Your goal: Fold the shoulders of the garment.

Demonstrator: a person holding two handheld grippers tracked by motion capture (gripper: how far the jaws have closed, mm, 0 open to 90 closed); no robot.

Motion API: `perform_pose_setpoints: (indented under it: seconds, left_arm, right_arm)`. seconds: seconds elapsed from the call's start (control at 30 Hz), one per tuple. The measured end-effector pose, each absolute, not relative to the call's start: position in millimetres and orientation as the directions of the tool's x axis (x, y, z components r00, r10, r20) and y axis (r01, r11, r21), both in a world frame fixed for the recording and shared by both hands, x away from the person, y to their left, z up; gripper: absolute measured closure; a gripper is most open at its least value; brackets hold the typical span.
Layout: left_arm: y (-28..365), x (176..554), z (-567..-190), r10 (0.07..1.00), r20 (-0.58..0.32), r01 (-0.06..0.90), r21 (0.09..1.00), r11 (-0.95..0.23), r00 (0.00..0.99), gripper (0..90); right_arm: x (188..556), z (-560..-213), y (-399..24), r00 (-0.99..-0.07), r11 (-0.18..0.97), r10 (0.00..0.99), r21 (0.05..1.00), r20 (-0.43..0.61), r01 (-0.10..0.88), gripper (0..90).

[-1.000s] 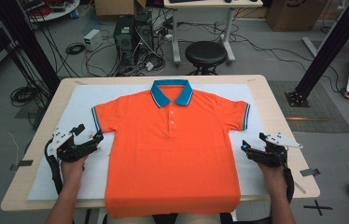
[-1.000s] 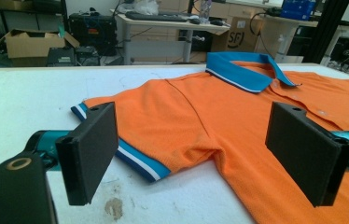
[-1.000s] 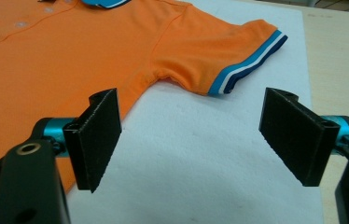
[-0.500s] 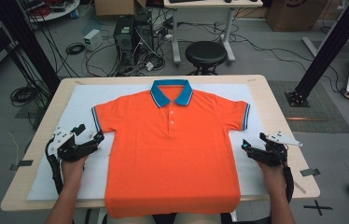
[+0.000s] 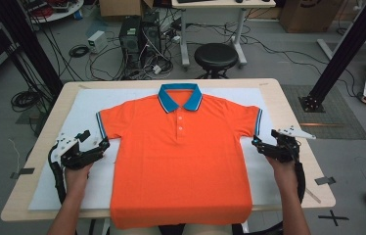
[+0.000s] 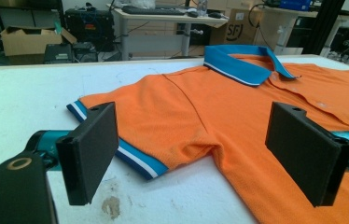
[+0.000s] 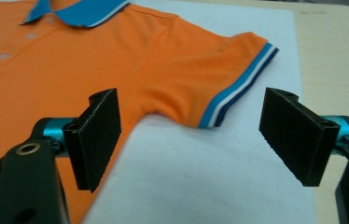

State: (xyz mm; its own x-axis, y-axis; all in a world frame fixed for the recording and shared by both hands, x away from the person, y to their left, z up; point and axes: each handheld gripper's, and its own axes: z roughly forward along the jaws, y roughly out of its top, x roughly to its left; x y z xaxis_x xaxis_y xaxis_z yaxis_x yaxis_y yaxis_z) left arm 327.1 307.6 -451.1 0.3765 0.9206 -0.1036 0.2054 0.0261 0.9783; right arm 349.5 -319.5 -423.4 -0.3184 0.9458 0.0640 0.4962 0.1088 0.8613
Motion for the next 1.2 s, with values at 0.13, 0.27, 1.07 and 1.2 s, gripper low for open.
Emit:
perform_pose_setpoints:
  seconds: [0.13, 0.27, 1.07, 1.2]
  left_arm:
    - [307.7, 327.6, -451.1, 0.92, -0.107, 0.208, 0.978, 0.028, 0.377, 17.3]
    - [306.8, 327.8, -450.9, 0.92, -0.096, 0.21, 0.978, 0.015, 0.38, 17.4]
    - [306.1, 328.3, -450.8, 0.917, -0.094, 0.214, 0.977, 0.009, 0.387, 17.4]
    - [305.6, 328.2, -450.7, 0.917, -0.088, 0.213, 0.977, 0.004, 0.388, 17.5]
  right_arm:
    - [376.7, -423.3, -324.5, -0.226, 0.063, 0.971, 0.825, 0.08, 0.561, 21.2]
    - [407.5, -421.1, -327.0, -0.185, 0.072, 0.981, 0.791, 0.053, 0.607, 21.3]
    - [446.4, -441.0, -317.2, -0.144, 0.074, 0.988, 0.665, 0.051, 0.743, 44.8]
    - [446.8, -441.4, -316.4, -0.159, 0.062, 0.983, 0.664, 0.087, 0.746, 62.6]
